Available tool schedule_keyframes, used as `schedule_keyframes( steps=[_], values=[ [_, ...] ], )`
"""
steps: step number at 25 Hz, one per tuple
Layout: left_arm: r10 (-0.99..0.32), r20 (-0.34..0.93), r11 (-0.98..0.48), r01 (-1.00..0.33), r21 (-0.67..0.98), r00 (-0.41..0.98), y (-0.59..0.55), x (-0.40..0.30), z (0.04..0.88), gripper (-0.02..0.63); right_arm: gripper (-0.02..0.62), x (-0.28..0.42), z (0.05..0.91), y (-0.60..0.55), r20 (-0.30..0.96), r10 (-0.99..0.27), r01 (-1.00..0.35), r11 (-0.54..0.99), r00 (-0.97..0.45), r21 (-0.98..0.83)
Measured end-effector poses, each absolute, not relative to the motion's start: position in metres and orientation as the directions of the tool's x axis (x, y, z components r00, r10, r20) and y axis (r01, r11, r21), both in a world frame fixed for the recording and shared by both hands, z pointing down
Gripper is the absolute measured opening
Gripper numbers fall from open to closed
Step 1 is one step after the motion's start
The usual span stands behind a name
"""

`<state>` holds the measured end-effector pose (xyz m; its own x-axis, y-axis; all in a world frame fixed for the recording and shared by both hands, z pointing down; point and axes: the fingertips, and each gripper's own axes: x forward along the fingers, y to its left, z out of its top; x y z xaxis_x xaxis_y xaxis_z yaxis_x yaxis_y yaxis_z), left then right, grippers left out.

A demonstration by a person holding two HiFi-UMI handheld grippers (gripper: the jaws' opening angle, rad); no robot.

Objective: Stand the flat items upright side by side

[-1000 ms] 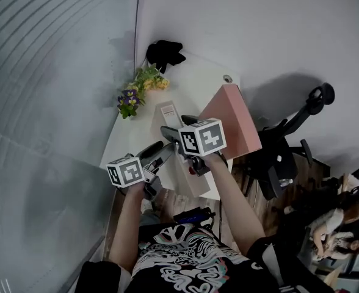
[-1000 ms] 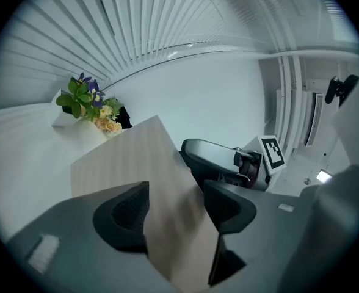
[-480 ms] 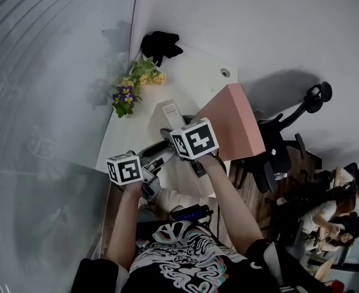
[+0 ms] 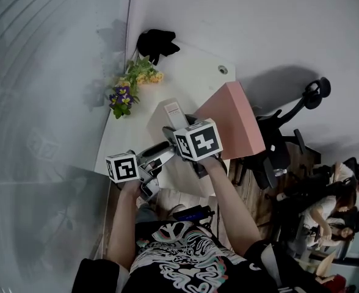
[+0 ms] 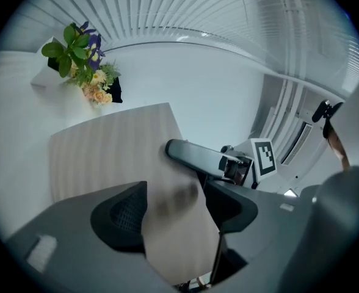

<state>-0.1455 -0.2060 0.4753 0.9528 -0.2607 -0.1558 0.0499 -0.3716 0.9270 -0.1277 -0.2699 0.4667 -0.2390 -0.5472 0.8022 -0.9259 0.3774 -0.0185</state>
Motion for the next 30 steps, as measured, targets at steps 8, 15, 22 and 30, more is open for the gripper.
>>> schedule_keyframes(
  steps=[8,15,22,30],
  values=[
    [-0.187,-0.114,-0.377,0.036,0.926,0.976,-0.190,-0.130,0.485,0.301,0.313,-0.114,0.435,-0.276,0.717,-0.672,-0.943,0.326,-0.188,0.059],
    [-0.154,-0.121,-0.403,0.049,0.914,0.981,-0.183,-0.115,0.473,0.304,0.311,-0.097,0.408,-0.272,0.623,-0.766,-0.964,0.256,-0.160,0.067],
    [-0.143,-0.114,-0.431,0.042,0.902,0.983,-0.182,-0.106,0.465,0.308,0.311,-0.084,0.393,-0.265,0.553,-0.822,-0.974,0.214,-0.138,0.076],
    [-0.145,-0.110,-0.453,0.033,0.891,0.983,-0.184,-0.093,0.464,0.325,0.311,-0.068,0.368,-0.258,0.381,-0.917,-0.982,0.166,-0.119,0.094]
  ],
)
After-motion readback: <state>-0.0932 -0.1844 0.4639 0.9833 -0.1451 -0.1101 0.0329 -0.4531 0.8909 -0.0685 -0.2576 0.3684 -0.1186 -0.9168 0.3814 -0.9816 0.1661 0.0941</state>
